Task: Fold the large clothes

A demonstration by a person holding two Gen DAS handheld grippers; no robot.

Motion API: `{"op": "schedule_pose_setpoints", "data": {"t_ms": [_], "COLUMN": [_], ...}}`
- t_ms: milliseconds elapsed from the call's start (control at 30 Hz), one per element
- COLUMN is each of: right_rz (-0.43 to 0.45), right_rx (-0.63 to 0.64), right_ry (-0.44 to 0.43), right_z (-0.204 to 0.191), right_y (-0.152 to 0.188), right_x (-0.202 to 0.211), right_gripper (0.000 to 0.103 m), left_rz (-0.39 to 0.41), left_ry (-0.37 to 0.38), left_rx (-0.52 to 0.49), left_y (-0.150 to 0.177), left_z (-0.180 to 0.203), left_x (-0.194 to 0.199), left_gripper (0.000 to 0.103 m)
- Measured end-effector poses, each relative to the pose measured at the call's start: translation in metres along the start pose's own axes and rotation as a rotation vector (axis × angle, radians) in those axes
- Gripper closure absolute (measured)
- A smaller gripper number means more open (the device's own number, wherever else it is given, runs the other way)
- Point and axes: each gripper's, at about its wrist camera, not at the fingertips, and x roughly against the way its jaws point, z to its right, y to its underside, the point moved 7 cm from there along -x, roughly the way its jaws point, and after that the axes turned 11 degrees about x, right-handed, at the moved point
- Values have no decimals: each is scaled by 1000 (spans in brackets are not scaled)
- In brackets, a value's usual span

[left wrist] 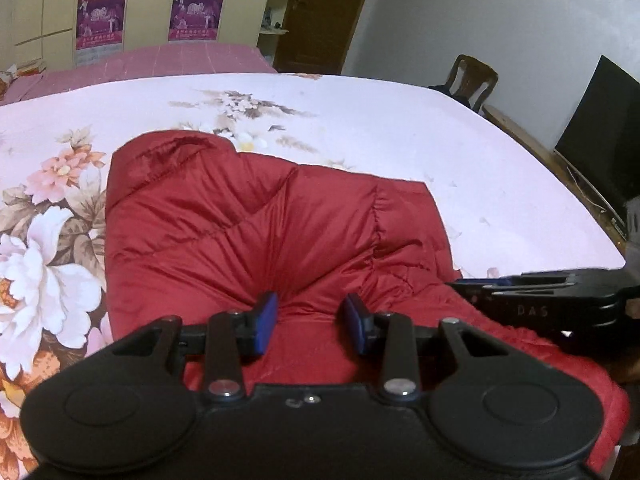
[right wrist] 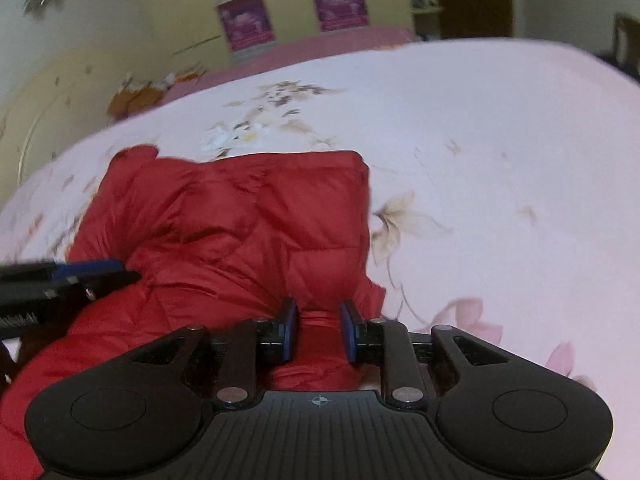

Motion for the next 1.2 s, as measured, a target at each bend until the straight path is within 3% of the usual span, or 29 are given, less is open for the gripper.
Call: {"op": "schedule_pose_setpoints", "data": {"t_ms": [133,267,333,467,567,700,800,867,1000,1100,1200], "right_rz": [-7,117,127,31,-75,-89,-83,-10,56,49,-3], "right_rx": [28,82,130,223,189,109,80,99,131,170,195], "right_ry": [31,5,-25,-32,-8,-48,-51,-52,-110,-136,-110], "right_z": [1,-18,-34,-59,-50,-32,-24,-24,-26,-35,-35], "right_y": [-11,-47,-67,-88,-77,-64,-65,-70,-49,-23,1], "right_x": [19,66,64,18,-23,-40,-25,12,73,88,68], "right_gripper": [80,80,80,80,80,80,80,80,80,80,80], "left_rz": [37,107,105,59,3,-31,2,52,75,53,43], "left_ry": [36,5,0,-17,-38,-48,-31,15,78,79,25], "left_rx": [51,81,101,83,78,75,79,81,92,96,81], "left_y": [-9,-33,-50,-69,-68,-59,-60,-52,-9,18,33], "left_z": [-11,-34,-41,-41,-43,-47,-41,-32,-12,-2,-2], "left_x": [24,38,30,1,-18,-28,-3,30,79,79,62], "left_gripper": [67,66,66,66,64,64,66,66,66,66,64]}}
